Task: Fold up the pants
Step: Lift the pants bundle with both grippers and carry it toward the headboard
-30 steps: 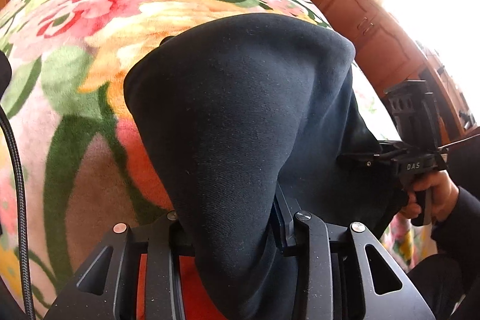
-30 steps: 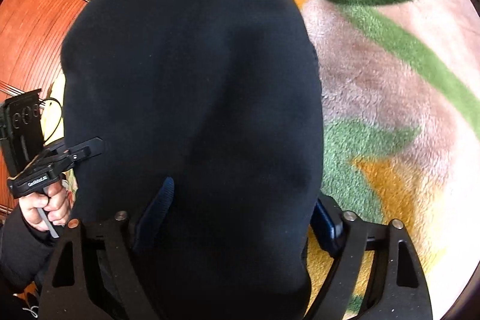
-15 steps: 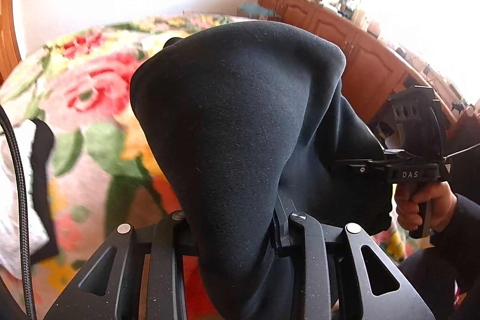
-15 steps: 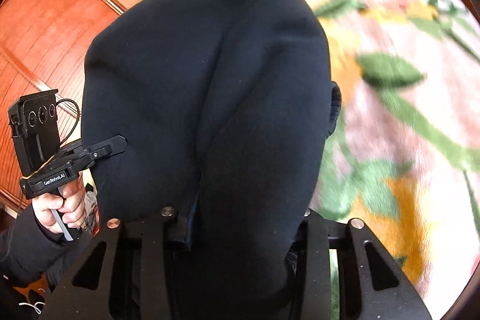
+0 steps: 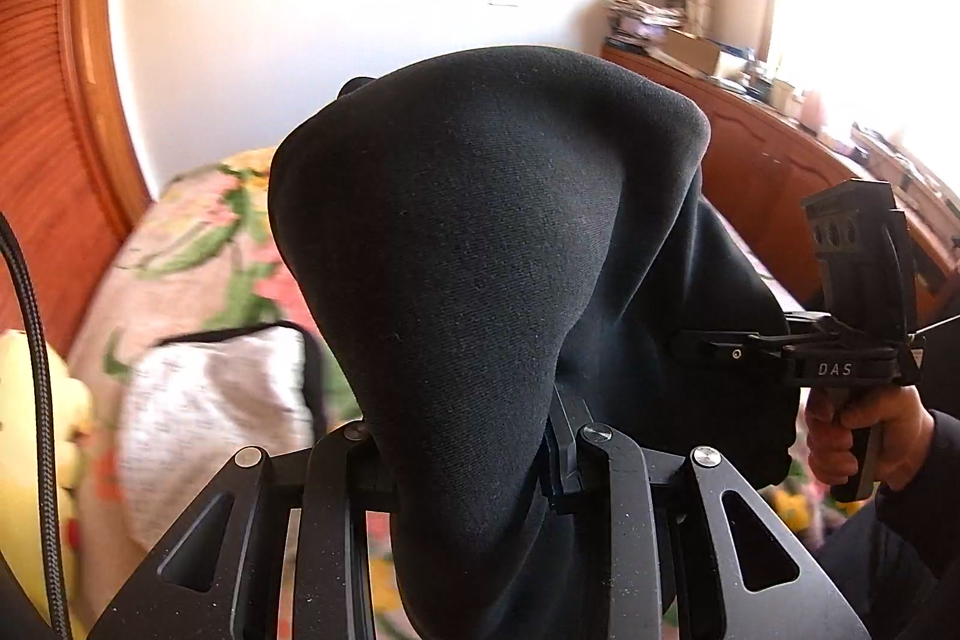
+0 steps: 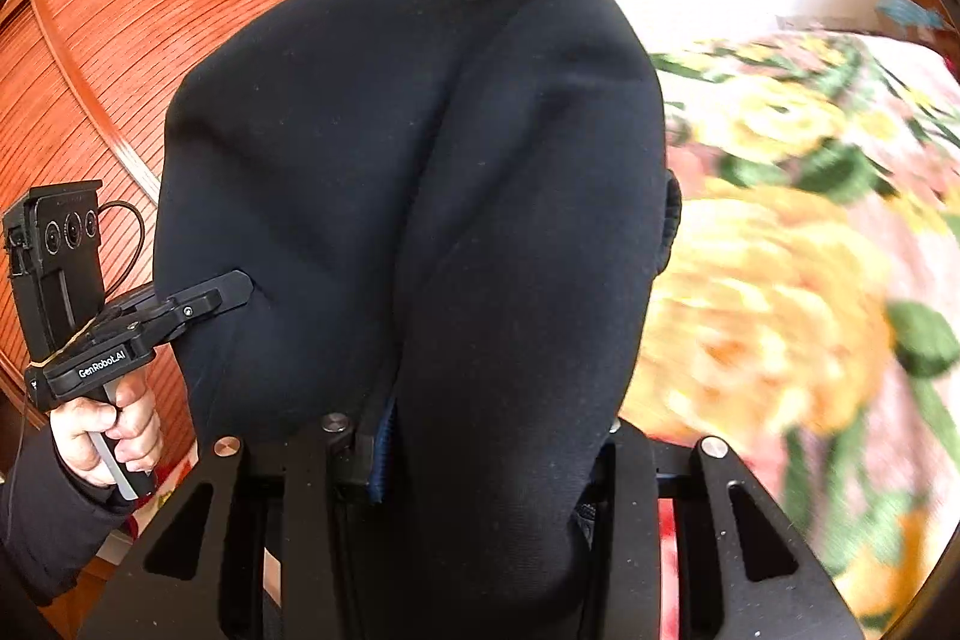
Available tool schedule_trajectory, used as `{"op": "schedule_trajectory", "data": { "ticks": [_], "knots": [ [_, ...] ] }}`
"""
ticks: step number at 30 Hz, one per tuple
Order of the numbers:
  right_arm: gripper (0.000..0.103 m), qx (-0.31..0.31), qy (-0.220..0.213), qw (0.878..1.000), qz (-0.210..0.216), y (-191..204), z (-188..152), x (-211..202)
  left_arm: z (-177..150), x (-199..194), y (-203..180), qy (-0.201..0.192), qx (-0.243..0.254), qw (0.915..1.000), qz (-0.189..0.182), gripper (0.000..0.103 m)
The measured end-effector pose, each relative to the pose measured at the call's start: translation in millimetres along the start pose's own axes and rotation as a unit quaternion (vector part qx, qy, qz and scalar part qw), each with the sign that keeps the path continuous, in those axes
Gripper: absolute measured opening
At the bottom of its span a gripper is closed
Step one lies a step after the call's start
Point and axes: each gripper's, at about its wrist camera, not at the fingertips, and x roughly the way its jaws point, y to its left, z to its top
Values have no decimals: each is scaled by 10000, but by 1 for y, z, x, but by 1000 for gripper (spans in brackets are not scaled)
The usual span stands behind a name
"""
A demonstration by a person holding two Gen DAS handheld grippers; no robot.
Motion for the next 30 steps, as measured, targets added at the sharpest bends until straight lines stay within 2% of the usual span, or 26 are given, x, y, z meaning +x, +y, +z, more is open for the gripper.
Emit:
{"op": "schedule_trajectory", "data": {
  "ticks": [6,8,14,18,22,24,26,30],
  "knots": [
    [40,-76,-12,9996,283,56,26,63,3,-31,79,3,-13,9993,369,32],
    [40,-60,-5,9994,350,81,22,79,4,-36,103,72,19,9989,465,32],
    [40,264,21,9982,544,113,26,134,15,-33,175,384,213,9965,713,32],
    [40,411,224,9978,473,130,25,179,25,4,199,738,393,9924,902,33],
    [40,564,467,9969,292,134,16,228,28,59,217,1141,478,9884,884,37],
    [41,583,646,9961,126,131,10,247,19,86,229,1319,418,9861,919,39],
    [42,546,887,9946,-10,132,17,292,7,107,239,1441,408,9838,988,41],
    [47,373,1103,9931,-170,125,13,320,1,142,252,1462,271,9831,1069,54]
  ]
}}
